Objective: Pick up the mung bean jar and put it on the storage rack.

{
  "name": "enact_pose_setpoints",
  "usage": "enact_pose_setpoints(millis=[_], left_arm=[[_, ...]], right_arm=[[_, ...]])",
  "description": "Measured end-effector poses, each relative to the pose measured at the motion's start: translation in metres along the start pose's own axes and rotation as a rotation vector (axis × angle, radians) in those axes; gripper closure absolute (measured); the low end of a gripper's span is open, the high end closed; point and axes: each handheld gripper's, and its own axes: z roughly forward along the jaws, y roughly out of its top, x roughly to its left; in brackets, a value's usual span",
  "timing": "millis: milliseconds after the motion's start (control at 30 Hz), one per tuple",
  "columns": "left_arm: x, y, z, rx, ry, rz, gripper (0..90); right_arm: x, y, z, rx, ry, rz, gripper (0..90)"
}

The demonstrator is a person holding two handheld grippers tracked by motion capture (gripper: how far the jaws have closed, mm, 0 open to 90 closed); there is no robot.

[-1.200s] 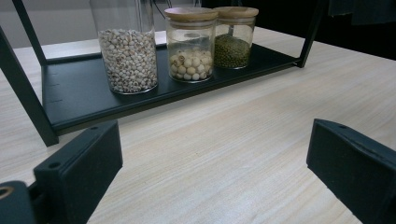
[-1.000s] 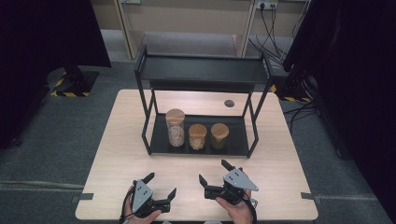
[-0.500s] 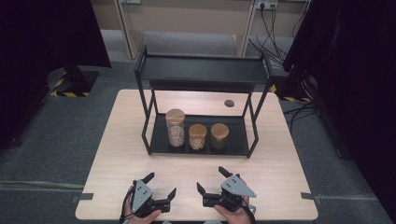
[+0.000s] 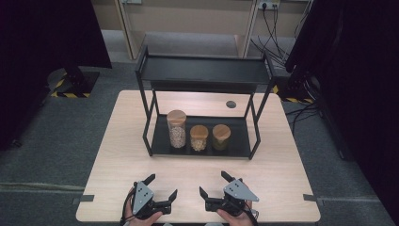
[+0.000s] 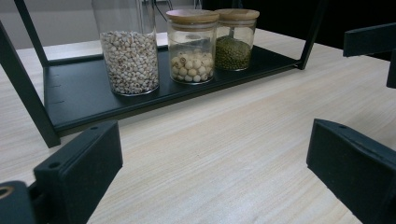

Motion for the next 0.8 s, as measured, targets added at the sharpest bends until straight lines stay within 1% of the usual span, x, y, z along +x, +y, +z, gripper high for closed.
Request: enact_pose_setpoints(millis=[500,800], left_arm=[[0.0000,-0.0001,-0.0002,-0.003,0.001,-0.001,2.9],[-0.0004,-0.0002,0.0003,0.000,0.004,0.000,2.9]], right_arm=[[-0.0006,-0.0014,0.0011,0.007,0.000,0.005,3.6],[-0.0032,-0.0013,0.0004,0.007,-0.002,0.011,3.6]])
